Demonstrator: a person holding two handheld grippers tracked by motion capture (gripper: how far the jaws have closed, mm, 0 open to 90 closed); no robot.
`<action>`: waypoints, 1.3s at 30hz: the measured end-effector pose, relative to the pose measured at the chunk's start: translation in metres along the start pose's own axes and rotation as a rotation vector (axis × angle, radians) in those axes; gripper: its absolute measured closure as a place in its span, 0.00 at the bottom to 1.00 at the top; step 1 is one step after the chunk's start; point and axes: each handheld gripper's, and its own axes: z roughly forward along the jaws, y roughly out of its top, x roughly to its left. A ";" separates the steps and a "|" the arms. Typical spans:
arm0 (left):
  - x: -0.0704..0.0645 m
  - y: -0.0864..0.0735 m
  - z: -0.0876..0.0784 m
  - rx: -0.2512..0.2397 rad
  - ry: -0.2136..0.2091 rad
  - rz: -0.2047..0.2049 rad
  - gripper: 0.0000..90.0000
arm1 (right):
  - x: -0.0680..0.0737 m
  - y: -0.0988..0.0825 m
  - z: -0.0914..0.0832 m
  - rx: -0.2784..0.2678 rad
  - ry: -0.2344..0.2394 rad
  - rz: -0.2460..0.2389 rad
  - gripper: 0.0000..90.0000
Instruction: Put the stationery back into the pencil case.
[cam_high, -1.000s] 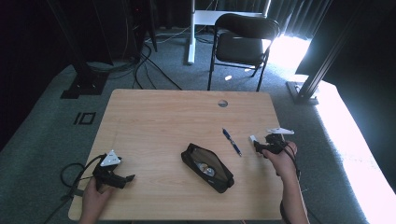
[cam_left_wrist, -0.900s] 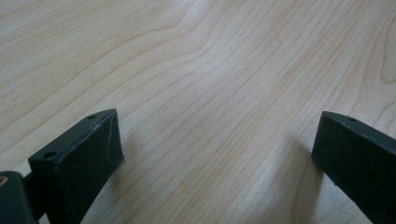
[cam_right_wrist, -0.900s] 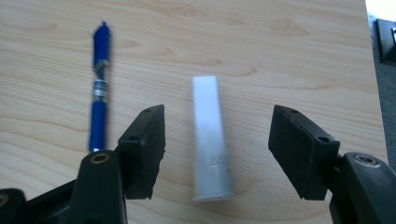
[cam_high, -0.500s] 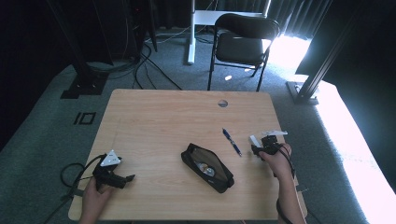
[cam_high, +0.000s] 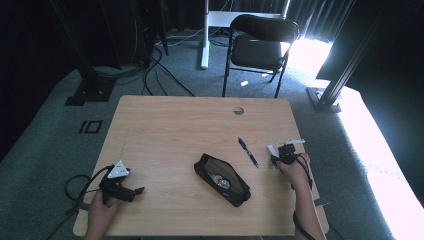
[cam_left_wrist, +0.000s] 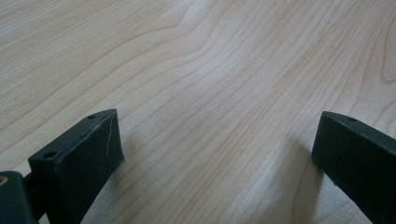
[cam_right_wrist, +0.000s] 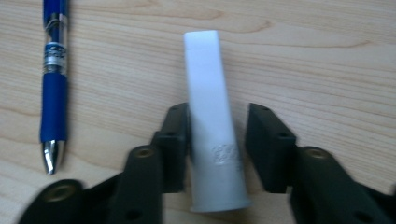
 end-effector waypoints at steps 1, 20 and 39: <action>0.000 0.000 0.000 0.000 0.000 0.000 0.02 | 0.001 0.000 0.000 0.001 0.003 -0.005 0.74; 0.000 0.000 0.000 0.000 0.000 0.000 0.02 | -0.006 0.003 -0.018 -0.036 0.023 0.082 0.75; 0.000 0.000 0.000 0.000 0.000 0.000 0.02 | -0.006 0.006 -0.036 -0.108 0.064 0.125 0.75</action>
